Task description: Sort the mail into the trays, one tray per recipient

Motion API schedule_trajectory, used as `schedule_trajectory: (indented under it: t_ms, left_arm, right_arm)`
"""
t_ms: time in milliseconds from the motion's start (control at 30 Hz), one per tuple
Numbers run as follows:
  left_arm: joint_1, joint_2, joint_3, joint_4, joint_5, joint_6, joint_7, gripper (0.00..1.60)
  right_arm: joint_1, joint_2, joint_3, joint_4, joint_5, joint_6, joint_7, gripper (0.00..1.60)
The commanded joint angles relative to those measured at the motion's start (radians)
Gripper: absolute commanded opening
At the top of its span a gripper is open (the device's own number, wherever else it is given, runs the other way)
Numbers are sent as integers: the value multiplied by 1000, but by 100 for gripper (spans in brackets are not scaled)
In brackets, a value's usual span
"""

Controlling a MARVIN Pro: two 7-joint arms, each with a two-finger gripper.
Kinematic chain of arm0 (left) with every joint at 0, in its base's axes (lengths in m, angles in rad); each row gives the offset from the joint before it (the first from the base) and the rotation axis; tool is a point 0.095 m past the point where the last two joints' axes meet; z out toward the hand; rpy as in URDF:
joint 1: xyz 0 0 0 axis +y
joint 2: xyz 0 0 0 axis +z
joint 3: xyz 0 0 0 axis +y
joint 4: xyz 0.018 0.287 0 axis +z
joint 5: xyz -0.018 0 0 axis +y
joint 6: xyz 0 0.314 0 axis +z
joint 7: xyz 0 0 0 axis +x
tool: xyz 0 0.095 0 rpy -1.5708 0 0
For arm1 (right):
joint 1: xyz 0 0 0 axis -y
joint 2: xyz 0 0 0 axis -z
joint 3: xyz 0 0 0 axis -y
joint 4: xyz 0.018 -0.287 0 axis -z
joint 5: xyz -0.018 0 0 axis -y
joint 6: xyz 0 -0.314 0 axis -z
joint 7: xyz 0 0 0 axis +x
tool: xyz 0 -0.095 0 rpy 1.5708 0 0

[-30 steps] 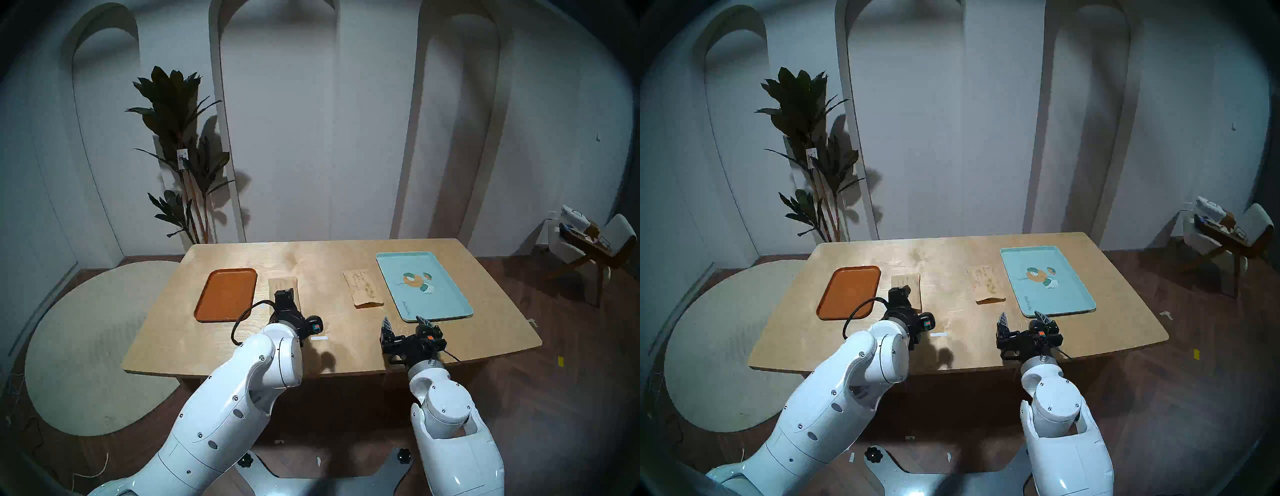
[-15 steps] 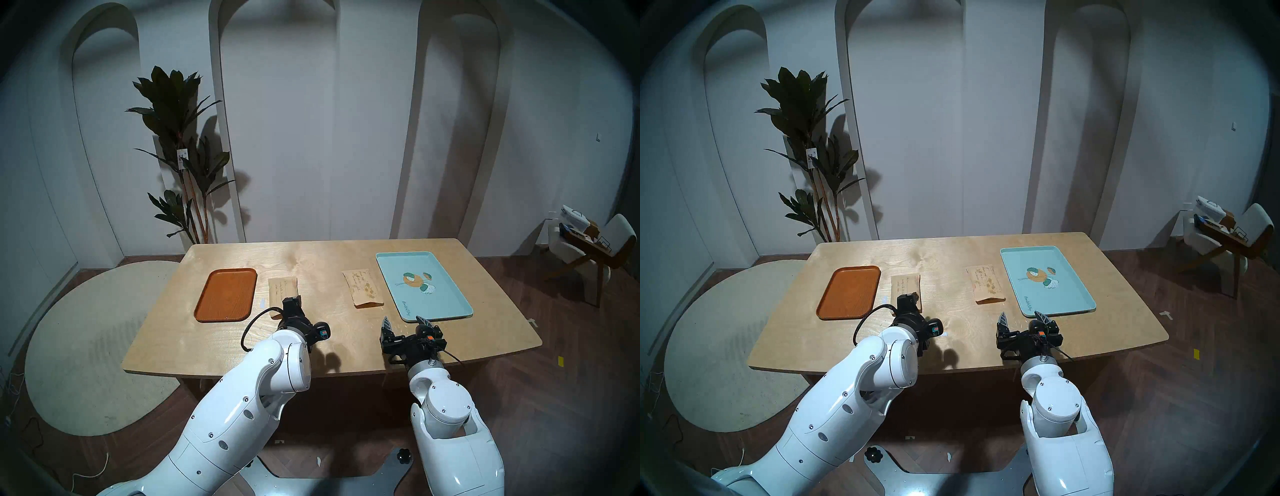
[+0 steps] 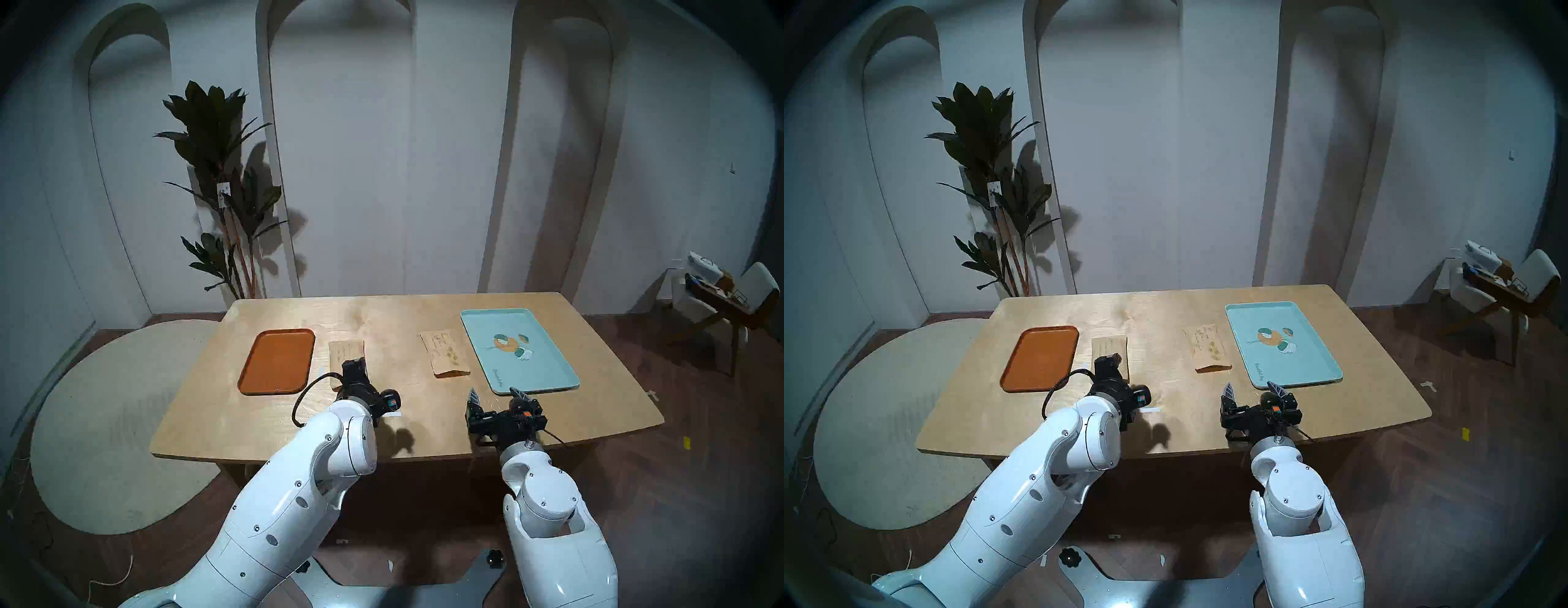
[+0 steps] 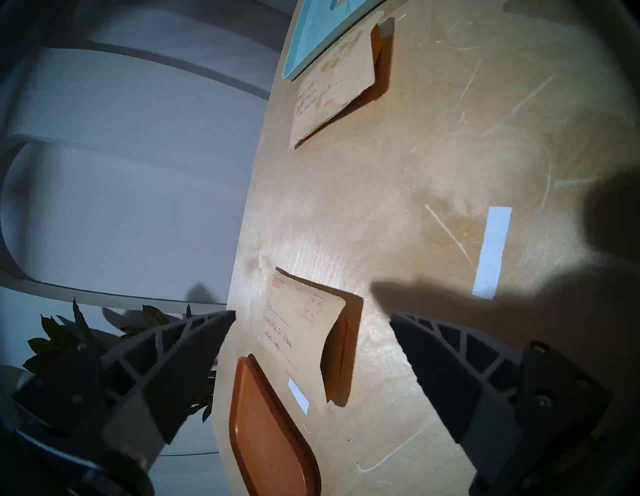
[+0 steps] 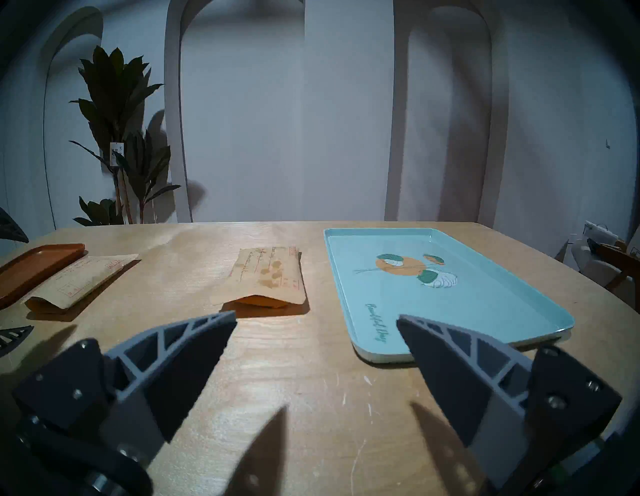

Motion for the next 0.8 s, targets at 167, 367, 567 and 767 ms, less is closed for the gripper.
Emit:
schedule_trajectory:
  t_ms: [167,367,567,767]
  left_arm:
    - [-24,7,-37,17,-28,-42,29,160]
    - [-26,13,-46,41,-46,-73,37,160]
    - [-24,-7,-45,81,-58,-85,75,160]
    - [-25,-27,-57,122,-66,-96,136,160]
  right_arm:
    - [3,-1,0,-23,2,-3,1,160]
    - [3,-1,0,-24,2,-3,1,160]
    - [3,-1,0,-24,3,-3,1,160]
    - [3,-1,0,-24,2,-3,1,160]
